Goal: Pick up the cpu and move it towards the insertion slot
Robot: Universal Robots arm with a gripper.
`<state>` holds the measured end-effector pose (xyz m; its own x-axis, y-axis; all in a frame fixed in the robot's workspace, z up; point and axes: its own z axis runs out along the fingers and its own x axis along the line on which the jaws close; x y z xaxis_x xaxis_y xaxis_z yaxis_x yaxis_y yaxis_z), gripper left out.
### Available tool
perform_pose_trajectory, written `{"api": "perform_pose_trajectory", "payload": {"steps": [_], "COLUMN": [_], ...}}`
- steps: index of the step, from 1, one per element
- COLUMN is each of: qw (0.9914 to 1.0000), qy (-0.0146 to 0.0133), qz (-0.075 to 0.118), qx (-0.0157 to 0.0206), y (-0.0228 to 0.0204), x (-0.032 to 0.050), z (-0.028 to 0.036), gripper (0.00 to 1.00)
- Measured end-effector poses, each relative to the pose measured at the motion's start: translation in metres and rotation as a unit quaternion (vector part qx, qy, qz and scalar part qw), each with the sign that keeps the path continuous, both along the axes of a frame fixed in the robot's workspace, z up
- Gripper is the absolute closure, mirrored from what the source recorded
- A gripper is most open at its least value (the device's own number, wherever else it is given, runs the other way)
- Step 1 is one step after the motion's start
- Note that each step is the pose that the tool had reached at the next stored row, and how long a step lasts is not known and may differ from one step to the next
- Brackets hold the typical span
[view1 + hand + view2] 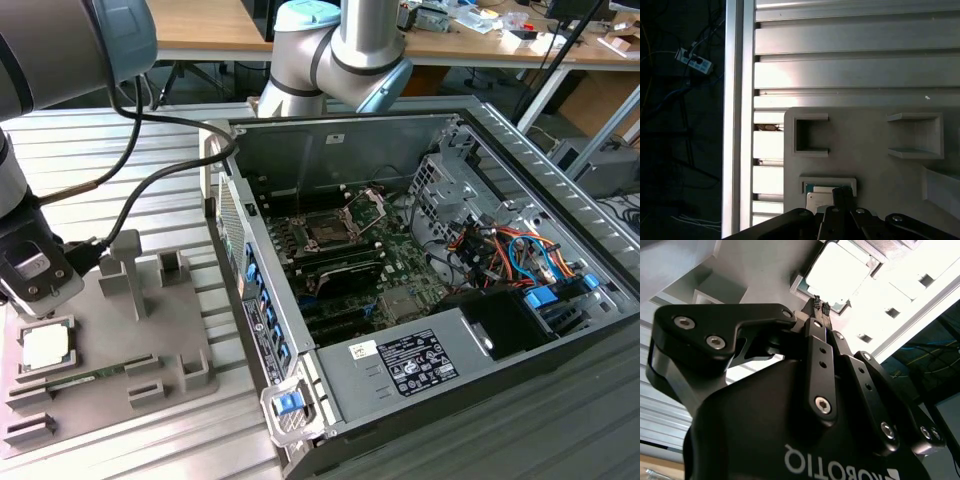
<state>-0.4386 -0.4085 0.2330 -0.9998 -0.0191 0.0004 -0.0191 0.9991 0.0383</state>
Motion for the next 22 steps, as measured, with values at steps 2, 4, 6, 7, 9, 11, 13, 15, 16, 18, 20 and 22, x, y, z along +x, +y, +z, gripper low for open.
{"api": "perform_pose_trajectory", "payload": {"steps": [2,4,6,7,9,11,13,15,16,18,20,22], "qw": [1.00000,1.00000,1.00000,1.00000,1.00000,1.00000,1.00000,1.00000,1.00000,1.00000,1.00000,1.00000], "qy": [0.0000,0.0000,0.0000,0.0000,0.0000,0.0000,0.0000,0.0000,0.0000,0.0001,0.0000,0.0000], "qz": [0.000,0.000,0.000,0.000,0.000,0.000,0.000,0.000,0.000,0.000,0.000,0.000], "qx": [0.0000,0.0000,0.0000,0.0000,0.0000,0.0000,0.0000,0.0000,0.0000,-0.0001,0.0000,0.0000], "y": [0.0000,0.0000,0.0000,0.0000,0.0000,0.0000,0.0000,-0.0001,-0.0002,-0.0012,-0.0027,-0.0041], "x": [-0.0006,-0.0011,-0.0014,-0.0016,-0.0020,-0.0024,-0.0035,-0.0040,-0.0043,-0.0049,-0.0051,-0.0052], "z": [-0.0004,-0.0006,-0.0008,-0.0010,-0.0012,-0.0015,-0.0023,-0.0027,-0.0030,-0.0035,-0.0037,-0.0039], "gripper": [0.89,0.89,0.89,0.89,0.89,0.89,0.89,0.89,0.89,0.89,0.89,0.89]}}
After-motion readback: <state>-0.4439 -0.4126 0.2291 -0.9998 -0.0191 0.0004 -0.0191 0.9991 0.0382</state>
